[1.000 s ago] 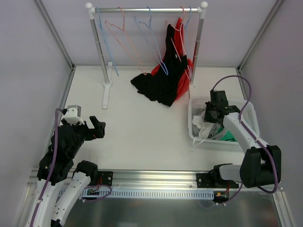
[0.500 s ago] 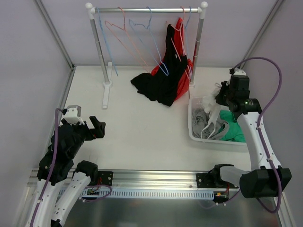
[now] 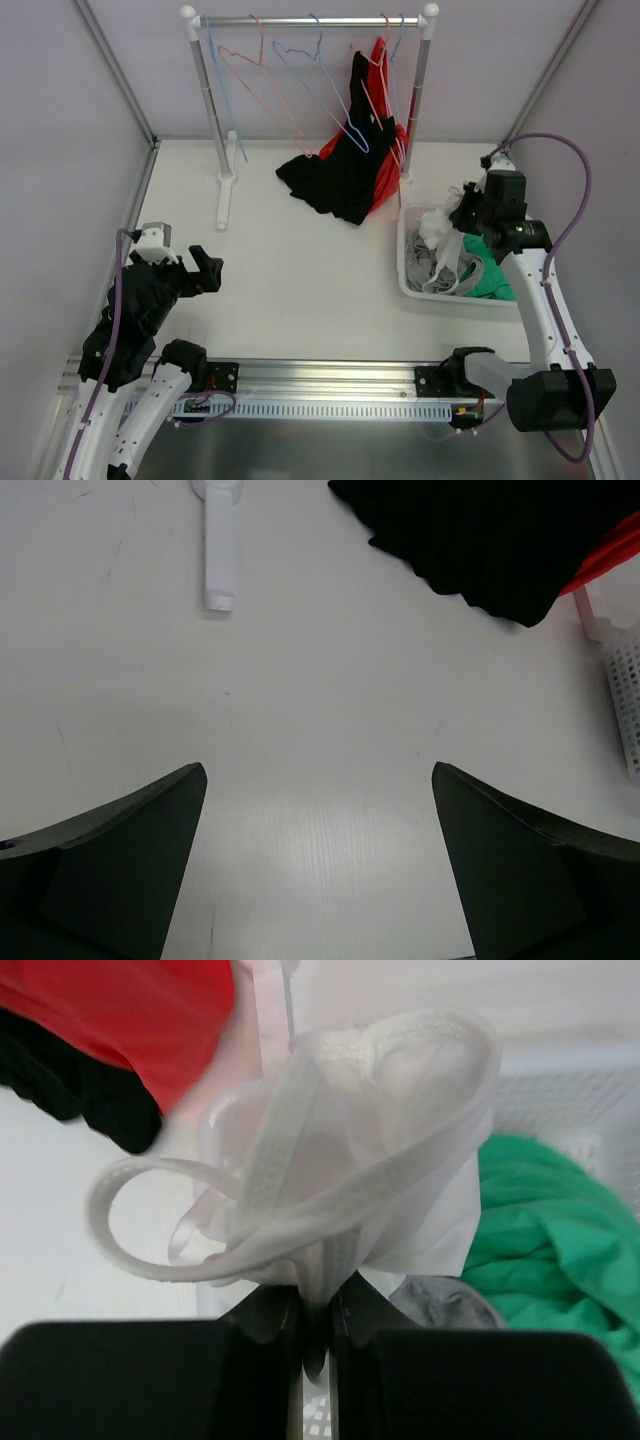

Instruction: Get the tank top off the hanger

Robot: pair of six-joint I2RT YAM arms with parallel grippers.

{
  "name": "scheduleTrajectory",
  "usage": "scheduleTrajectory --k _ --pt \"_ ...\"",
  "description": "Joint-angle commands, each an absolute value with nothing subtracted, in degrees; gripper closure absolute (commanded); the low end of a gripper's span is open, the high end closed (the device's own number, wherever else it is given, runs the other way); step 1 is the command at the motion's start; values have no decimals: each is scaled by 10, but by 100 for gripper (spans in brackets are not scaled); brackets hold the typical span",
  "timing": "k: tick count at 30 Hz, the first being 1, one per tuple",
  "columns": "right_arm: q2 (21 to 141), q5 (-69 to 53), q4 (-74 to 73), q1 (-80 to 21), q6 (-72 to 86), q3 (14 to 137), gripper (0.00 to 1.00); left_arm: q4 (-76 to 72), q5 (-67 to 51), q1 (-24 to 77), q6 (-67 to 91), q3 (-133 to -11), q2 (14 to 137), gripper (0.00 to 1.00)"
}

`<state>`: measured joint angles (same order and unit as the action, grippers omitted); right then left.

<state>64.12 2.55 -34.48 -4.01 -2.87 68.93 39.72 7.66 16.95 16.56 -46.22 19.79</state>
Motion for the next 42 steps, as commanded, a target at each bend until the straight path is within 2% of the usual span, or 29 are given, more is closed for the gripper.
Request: scheduleTrajectory --k 1,6,10,14,16,18,21,23,26,33,34,35,39,42 --pt "626 -19 -295 -40 -3 590 100 378 70 173 168 -461 197 1" --pt "686 -26 -244 -42 -2 499 100 379 69 173 168 -461 199 1" --pt "726 -28 -228 -41 1 487 100 378 71 173 167 -461 193 1" --pt "773 -41 -229 -41 16 491 94 379 72 173 167 -461 193 1" --pt "787 -41 -231 -42 21 490 87 379 71 173 167 -460 193 1" --pt "781 -38 -230 -42 25 488 76 378 70 173 167 -460 192 1" --pt "750 -31 -238 -41 26 491 67 378 70 173 167 -461 193 1" --pt "721 -27 -254 -42 22 504 48 378 72 173 167 -461 195 1" --pt "687 -6 -283 -41 14 524 28 379 83 173 167 -461 195 1" --pt "643 22 -350 -41 -10 601 18 382 143 149 185 -471 223 1" --pt "635 19 -355 -42 -13 612 5 382 134 124 185 -472 228 1" --pt "623 15 -364 -41 -19 616 0 382 127 109 186 -473 233 1" --pt "533 -55 -378 -42 -44 621 0 384 94 45 181 -473 270 1" --pt "483 -41 -409 -44 -70 626 0 386 97 38 178 -471 286 1"
